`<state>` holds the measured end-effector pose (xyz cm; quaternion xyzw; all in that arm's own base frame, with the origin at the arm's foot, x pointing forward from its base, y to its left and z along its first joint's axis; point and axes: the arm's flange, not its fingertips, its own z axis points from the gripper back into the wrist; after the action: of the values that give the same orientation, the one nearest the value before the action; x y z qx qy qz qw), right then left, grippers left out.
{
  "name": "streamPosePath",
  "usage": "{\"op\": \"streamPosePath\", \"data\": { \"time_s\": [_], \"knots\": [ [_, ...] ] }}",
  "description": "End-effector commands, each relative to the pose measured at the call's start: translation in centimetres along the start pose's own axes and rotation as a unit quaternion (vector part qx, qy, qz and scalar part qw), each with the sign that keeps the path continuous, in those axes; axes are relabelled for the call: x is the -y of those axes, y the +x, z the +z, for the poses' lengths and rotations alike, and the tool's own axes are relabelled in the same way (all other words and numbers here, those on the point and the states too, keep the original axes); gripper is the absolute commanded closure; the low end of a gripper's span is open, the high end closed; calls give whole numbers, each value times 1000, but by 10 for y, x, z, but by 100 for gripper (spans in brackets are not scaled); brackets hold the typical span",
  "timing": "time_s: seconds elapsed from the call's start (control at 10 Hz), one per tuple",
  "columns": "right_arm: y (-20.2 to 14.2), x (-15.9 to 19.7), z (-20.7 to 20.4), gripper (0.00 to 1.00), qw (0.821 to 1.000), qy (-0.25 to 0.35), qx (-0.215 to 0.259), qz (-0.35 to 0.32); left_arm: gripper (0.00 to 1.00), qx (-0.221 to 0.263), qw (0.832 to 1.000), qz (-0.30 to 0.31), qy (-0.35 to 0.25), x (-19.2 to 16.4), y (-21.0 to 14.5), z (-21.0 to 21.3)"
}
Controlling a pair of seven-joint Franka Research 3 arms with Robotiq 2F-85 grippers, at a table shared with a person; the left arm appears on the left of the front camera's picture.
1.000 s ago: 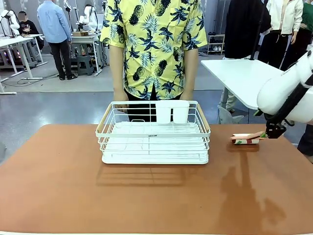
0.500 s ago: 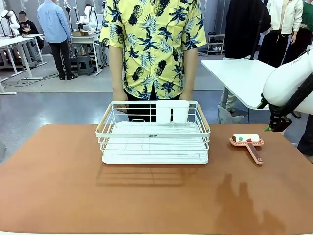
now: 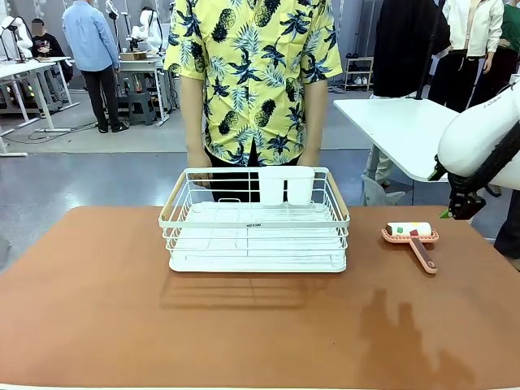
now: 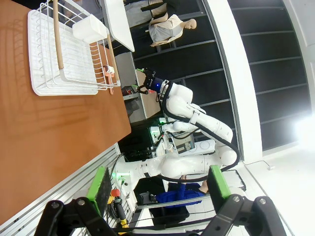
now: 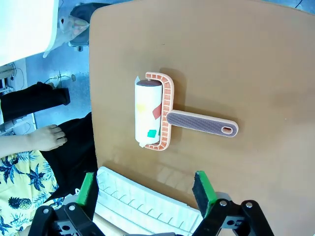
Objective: Clean the table.
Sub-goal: Place the Lint Roller down when the Dish drying rack is positioned in the middle of the table.
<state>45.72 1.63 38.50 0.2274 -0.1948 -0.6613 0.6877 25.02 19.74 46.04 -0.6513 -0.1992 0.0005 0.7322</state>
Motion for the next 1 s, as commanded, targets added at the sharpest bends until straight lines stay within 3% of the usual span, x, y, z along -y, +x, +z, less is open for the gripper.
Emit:
{"op": "streamPosePath", "data": {
  "time_s": [0.0, 0.9],
  "knots": [
    [-2, 0, 0, 0, 1000, 1, -1, 2, 0, 1, 1000, -5, -10, 2, -1, 2],
    [-2, 0, 0, 0, 1000, 1, -1, 2, 0, 1, 1000, -5, -10, 2, -1, 2]
  ]
}}
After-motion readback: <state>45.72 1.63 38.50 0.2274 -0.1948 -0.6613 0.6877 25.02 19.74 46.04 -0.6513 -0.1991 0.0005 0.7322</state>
